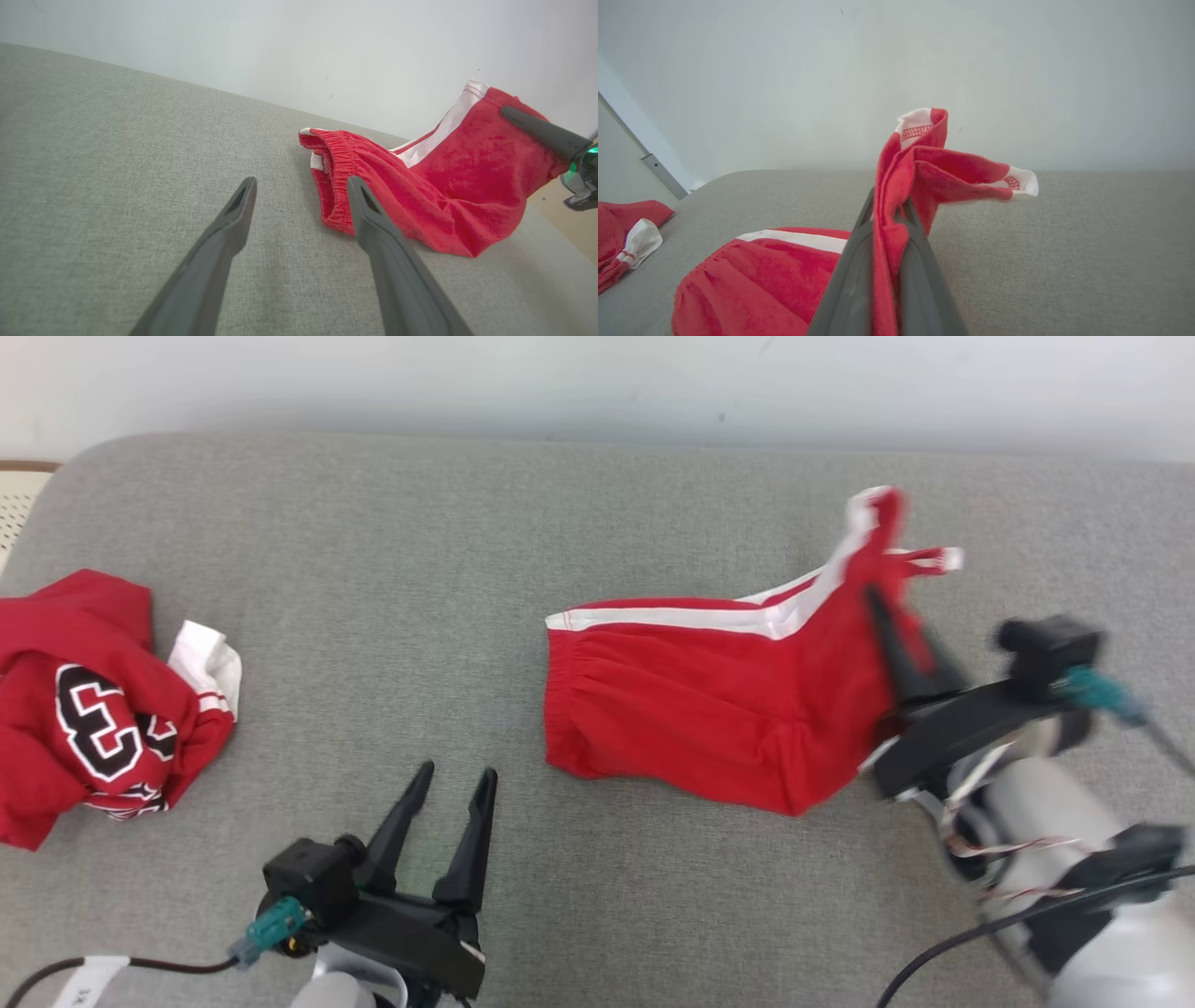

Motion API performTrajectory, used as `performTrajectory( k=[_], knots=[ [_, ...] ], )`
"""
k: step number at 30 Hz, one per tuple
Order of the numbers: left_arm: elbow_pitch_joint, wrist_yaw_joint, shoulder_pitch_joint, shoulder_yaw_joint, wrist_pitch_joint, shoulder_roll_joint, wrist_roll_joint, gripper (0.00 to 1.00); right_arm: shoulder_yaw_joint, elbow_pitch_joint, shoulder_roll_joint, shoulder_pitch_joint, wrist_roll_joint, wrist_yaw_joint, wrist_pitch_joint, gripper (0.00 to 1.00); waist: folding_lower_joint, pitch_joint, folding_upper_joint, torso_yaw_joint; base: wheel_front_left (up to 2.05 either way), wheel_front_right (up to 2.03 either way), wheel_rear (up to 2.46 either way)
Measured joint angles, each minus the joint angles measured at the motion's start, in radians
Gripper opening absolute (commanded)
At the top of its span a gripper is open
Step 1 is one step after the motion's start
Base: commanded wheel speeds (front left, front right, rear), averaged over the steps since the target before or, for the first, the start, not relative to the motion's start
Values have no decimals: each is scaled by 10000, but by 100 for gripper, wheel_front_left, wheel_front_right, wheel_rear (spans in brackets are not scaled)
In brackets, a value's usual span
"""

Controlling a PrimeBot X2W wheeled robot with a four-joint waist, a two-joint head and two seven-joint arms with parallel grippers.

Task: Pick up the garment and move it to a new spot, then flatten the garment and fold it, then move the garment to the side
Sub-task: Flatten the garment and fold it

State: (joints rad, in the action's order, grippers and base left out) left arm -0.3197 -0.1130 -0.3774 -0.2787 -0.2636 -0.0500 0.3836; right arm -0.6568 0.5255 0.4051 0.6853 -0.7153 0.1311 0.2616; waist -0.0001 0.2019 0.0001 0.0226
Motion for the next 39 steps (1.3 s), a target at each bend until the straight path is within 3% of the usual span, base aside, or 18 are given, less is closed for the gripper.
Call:
performTrajectory(
  k=[8, 17, 18, 19, 20, 27, 33, 39],
  knots=[
    [-113, -12, 156, -244, 0, 0, 117, 100, -2165, -150, -961, 299, -77, -4, -251, 0, 0, -177, 0, 455, 0, 0, 0],
    [-203, 2, 466, -604, 0, -4, 466, 100, -3540, 1651, -1707, 1127, -520, -4, -222, 0, 0, -294, -1, 1446, 0, 0, 0],
    [-236, 4, 517, -629, 0, -4, 479, 100, -3628, 1904, -1758, 1176, -593, -4, -201, 5, 0, -305, 0, 1564, 0, 0, 0],
    [-238, 4, 526, -627, 0, -4, 493, 100, -3710, 2102, -1793, 1225, -610, -4, -155, 60, 0, -315, 0, 1673, 0, 0, 0],
    [-228, 6, 527, -631, 0, -4, 500, 100, -3731, 2280, -1827, 1258, -669, -4, -138, 100, 1, -326, 0, 1778, 0, 0, 0],
    [-178, 98, 695, -391, 0, -6, 493, 100, -3549, 2265, -2046, 1503, -867, -4, -15, 100, 1, -369, 0, 2012, 0, 0, 0],
    [-79, 107, 684, -253, 0, -2, 391, 100, -2132, 1325, -1718, 1142, -439, -4, -2, 100, 1, -397, -1, 1627, 0, 0, 0],
    [-36, 104, 656, -217, 0, 0, 165, 100, -500, 1415, -1248, -112, -125, -4, -2, 100, 1, -388, 0, 1233, 0, 0, 0]
  ],
)
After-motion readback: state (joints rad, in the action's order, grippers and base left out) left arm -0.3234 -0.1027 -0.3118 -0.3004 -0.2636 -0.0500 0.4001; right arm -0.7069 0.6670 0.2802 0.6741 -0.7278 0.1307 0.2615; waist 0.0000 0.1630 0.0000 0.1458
